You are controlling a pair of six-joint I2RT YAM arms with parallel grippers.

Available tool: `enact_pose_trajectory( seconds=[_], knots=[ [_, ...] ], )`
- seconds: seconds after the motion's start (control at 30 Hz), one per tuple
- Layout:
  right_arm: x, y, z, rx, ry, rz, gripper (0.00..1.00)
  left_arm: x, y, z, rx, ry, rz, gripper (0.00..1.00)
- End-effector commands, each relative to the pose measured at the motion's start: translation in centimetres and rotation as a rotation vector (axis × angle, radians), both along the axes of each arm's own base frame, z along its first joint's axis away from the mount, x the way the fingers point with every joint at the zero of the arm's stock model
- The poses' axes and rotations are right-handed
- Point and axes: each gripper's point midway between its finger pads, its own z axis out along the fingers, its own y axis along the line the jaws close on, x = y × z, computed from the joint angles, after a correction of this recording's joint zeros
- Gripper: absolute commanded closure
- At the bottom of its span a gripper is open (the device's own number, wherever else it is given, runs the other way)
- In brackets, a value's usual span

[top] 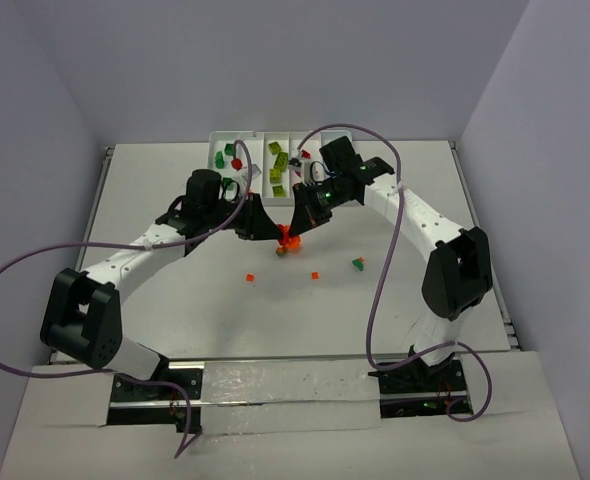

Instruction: Sort the legos into containers by color

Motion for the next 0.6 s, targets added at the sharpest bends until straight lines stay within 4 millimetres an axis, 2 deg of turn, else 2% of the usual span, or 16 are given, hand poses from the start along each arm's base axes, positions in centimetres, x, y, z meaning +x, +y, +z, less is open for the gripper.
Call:
enact_pose_trajectory(
  seconds=[0.0, 0.1, 0.3, 0.4, 0.47, 0.53, 0.57],
  knots=[
    [-0.4, 0.2, 2.7, 0.047, -0.083, 0.007, 1.00, 0.8, -0.5, 1.4, -0.013, -0.047, -0.007, 0.83],
    [0.5, -0.9, 2.1, 0.003, -0.111, -0.040, 1.00, 0.5, -0.2, 1.1, 0.004, -0.044, -0.010, 0.99],
    [3.9, -6.0, 1.7, -0.065, -0.153, -0.197, 1.00, 0.2, 2.4, -0.5, 0.072, -0.083, 0.009, 1.00],
    [5.8, -10.0, 1.6, -0.110, -0.197, -0.292, 1.00, 2.7, 3.3, -0.5, 0.159, -0.182, 0.062, 1.00],
    [6.3, -11.7, 1.3, -0.138, -0.218, -0.326, 1.00, 6.6, 2.7, 0.8, 0.185, -0.250, 0.111, 0.97],
    [6.2, -12.2, 1.2, -0.137, -0.217, -0.341, 1.00, 8.4, 2.4, 1.2, 0.199, -0.277, 0.137, 0.97],
    [6.3, -12.8, 0.9, -0.142, -0.216, -0.363, 1.00, 11.4, 1.9, 1.6, 0.218, -0.302, 0.186, 0.97]
  ],
)
